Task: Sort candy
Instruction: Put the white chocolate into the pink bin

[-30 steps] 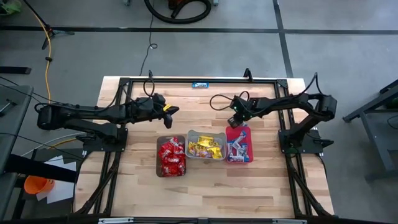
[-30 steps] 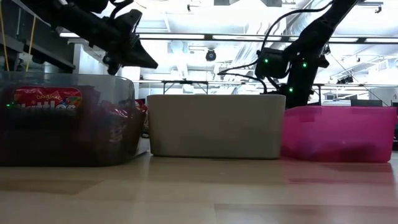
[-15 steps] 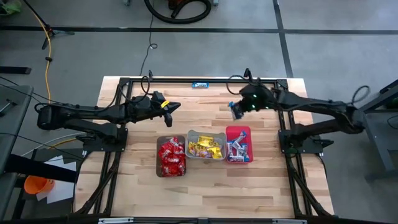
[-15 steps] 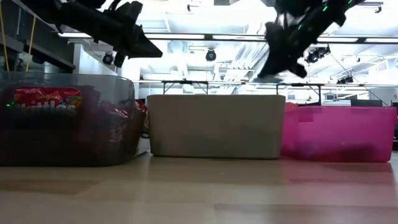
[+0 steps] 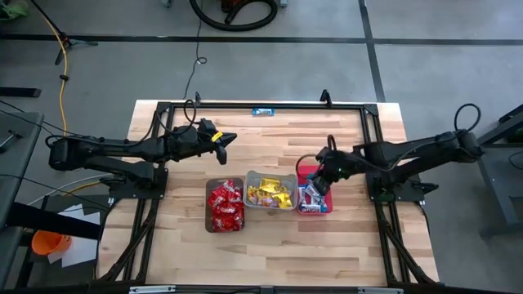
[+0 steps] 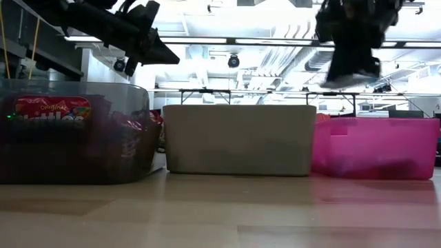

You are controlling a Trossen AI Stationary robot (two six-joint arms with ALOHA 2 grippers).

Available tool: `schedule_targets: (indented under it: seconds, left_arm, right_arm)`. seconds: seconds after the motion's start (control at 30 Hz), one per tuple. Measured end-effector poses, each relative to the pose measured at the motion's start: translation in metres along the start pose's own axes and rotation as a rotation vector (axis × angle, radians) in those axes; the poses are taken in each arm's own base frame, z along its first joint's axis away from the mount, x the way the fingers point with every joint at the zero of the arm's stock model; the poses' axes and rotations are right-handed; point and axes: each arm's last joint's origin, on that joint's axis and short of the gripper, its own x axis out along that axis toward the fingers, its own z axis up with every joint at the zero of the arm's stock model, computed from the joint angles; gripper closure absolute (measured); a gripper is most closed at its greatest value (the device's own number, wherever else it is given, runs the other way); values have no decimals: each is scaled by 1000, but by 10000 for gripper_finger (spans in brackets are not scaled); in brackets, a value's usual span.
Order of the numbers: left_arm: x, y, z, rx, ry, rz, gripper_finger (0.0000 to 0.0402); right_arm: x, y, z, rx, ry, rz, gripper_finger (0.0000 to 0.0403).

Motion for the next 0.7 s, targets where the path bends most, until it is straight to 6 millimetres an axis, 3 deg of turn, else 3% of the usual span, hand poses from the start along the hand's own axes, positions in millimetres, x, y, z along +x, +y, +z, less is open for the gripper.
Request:
schedule_targets:
  seconds: [0.17,0.37,0.47,0.7]
  left_arm:
    - [0,0,1,-24,-6,-3,401]
    - [0,-2,5,-58,-49,-21,401]
    - [0,-7,14,-91,-64,-31,400]
    - [11,-29,35,39,27,32,359]
  right_arm:
    - [6,-5,-13,64,42,-178,286]
    - [12,-5,-14,-3,65,-198,205]
    - [6,-4,-11,-24,-6,-192,187]
    - [-26,-11,-3,-115,-241,-221,180]
